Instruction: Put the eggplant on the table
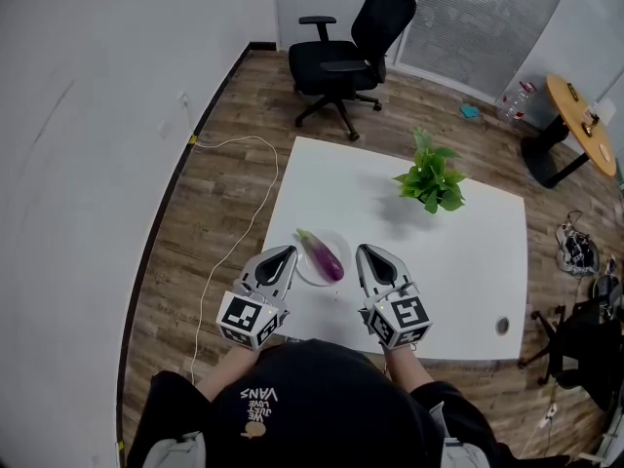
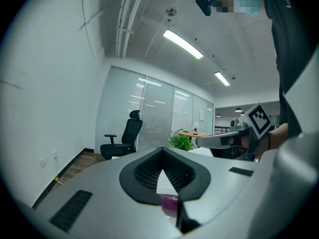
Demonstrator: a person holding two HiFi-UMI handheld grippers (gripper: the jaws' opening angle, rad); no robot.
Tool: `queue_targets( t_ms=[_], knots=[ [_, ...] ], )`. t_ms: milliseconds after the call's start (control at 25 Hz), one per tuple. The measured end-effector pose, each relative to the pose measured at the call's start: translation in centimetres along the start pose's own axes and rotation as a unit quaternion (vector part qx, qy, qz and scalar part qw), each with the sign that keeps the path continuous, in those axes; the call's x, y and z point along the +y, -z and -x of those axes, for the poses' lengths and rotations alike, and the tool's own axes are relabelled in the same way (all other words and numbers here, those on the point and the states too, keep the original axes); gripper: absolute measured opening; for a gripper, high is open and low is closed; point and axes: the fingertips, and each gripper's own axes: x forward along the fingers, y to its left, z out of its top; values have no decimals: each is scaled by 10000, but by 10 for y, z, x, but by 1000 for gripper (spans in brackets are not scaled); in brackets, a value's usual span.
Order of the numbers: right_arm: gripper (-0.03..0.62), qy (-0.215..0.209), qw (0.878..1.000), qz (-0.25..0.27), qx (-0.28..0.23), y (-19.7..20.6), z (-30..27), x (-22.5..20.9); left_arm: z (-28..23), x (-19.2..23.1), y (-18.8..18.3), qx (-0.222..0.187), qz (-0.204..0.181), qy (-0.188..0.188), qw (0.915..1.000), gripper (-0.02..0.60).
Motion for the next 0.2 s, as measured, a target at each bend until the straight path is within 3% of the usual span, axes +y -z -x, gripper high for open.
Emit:
queue_targets(
  t_ms=[200],
  knots=[
    [18, -29, 10000, 89, 16, 1, 1, 0, 0, 0, -1, 20, 21, -5, 10000, 11]
  ],
)
